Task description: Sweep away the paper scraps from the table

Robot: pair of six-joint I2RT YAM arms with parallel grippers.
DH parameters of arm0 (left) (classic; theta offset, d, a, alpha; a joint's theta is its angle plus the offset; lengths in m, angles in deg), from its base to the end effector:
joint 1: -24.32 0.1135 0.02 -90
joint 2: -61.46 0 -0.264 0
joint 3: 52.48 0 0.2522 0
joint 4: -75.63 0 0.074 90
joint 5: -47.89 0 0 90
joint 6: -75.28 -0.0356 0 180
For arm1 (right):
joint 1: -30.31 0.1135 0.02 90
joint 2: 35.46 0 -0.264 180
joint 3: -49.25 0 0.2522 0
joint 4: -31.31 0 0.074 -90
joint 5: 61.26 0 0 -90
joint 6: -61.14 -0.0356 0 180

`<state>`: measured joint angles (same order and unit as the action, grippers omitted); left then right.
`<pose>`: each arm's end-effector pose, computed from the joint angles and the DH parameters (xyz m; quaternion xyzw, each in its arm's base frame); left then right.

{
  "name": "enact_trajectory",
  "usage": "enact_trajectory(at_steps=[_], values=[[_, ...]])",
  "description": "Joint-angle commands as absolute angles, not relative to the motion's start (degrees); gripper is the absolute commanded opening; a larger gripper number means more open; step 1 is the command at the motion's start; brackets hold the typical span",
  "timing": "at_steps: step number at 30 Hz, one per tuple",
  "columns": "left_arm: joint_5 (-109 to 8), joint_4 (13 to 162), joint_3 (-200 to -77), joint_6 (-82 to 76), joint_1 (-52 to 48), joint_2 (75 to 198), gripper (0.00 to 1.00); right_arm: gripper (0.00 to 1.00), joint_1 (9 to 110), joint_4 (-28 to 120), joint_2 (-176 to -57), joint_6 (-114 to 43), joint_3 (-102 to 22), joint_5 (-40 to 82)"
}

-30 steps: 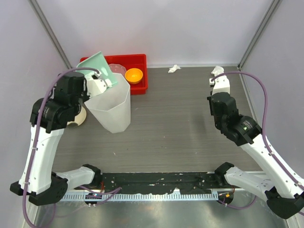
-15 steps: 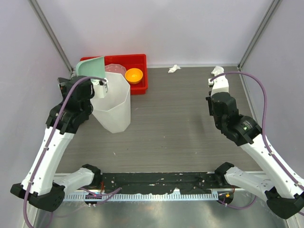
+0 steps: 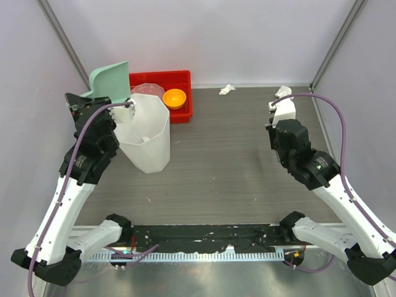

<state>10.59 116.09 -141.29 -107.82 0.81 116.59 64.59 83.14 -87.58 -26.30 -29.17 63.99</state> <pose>0.1707 -0.0434 0.4587 0.4152 0.6028 0.6121 0.2993 0.1578 0.0827 0.3892 -0.1015 0.8159 -0.1074 0.5590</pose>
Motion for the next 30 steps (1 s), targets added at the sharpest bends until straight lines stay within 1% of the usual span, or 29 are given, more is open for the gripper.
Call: enact_trajectory(at_steps=[1, 2, 3, 4, 5, 6, 7, 8, 9, 10, 11, 12, 13, 15, 16, 18, 23, 27, 28, 30], values=[[14.5, 109.39, -142.7, -127.23, 0.85, 116.9, 0.0, 0.01, 64.41, 75.59, -87.93, -22.9, -29.55, 58.74], [14.23, 108.21, -144.62, -123.82, 0.94, 118.22, 0.0, 0.01, 64.41, 71.92, -88.45, -20.45, -29.29, 57.23], [14.31, 108.98, -151.95, -119.35, 0.94, 119.97, 0.0, 0.01, 64.41, 69.7, -88.98, -18.6, -28.94, 55.3], [13.18, 118.3, -157.59, -105.47, 0.94, 124.95, 0.0, 0.01, 64.41, 67.16, -89.68, -16.93, -28.59, 53.63], [10.99, 126.57, -164.17, -97.5, 0.86, 127.52, 0.0, 0.01, 64.41, 62.17, -90.56, -12.73, -28.5, 50.66], [8.36, 134.57, -177.47, -90.29, 0.85, 130.51, 0.0, 0.01, 64.41, 59.51, -93.26, -10.34, -28.58, 49.58], [5.72, 146.4, -183.52, -77.34, 0.85, 135.06, 0.0, 0.01, 64.41, 56.96, -94.77, -7.8, -28.93, 48.88], [-0.13, 150.87, -188.45, -72.94, 0.94, 137.37, 0.0, 0.01, 64.32, 51.54, -96.96, -4.46, -29.19, 47.56], [-2.54, 154.3, -194.85, -68.81, 0.94, 138.79, 0.0, 0.01, 63.98, 49.05, -101.33, 1.31, -29.63, 46.51], [-5.0, 157.56, -195.96, -62.94, 0.86, 139.84, 0.0, 0.01, 62.32, 46.85, -104.42, 4.07, -31.38, 44.58], [-8.85, 157.94, -195.8, -60.18, 0.94, 139.51, 0.0, 0.01, 61.17, 42.92, -107.24, 5.49, -32.79, 42.47], [-10.81, 157.59, -192.66, -57.89, 0.94, 138.89, 0.0, 0.01, 60.03, 41.75, -110.14, 6.89, -34.54, 37.75], [-12.48, 156.11, -190.28, -55.87, 0.86, 137.93, 0.0, 0.01, 57.67, 40.69, -116.69, 6.99, -38.65, 36.32], [-17.03, 154.17, -183.36, -49.72, 0.85, 134.68, 0.0, 0.01, 55.81, 38.05, -123.22, 7.08, -43.32, 32.98], [-18.37, 153.29, -181.57, -47.35, 0.94, 133.71, 0.0, 0.01, 54.67, 37.08, -128.48, 8.21, -47.18, 32.18], [-22.4, 152.76, -178.23, -41.2, 0.94, 131.42, 0.0, 0.01, 53.95, 33.22, -133.78, 9.89, -50.28, 30.51], [-29.1, 150.12, -174.79, -33.1, 0.94, 126.59, 0.0, 0.01, 53.25, 26.54, -149.5, 15.08, -60.91, 26.64], [-34.02, 154.24, -175.41, -30.19, 0.86, 126.93, 0.0, 0.01, 52.37, 26.7, -159.37, 19.29, -69.35, 22.51], [-37.25, 155.73, -175.05, -30.01, 0.94, 126.76, 0.0, 0.01, 52.28, 27.84, -161.04, 20.43, -73.19, 21.63], [-41.56, 157.75, -173.83, -30.97, 0.94, 126.5, 0.0, 0.01, 52.28, 31.7, -166.38, 23.95, -77.17, 21.1]])
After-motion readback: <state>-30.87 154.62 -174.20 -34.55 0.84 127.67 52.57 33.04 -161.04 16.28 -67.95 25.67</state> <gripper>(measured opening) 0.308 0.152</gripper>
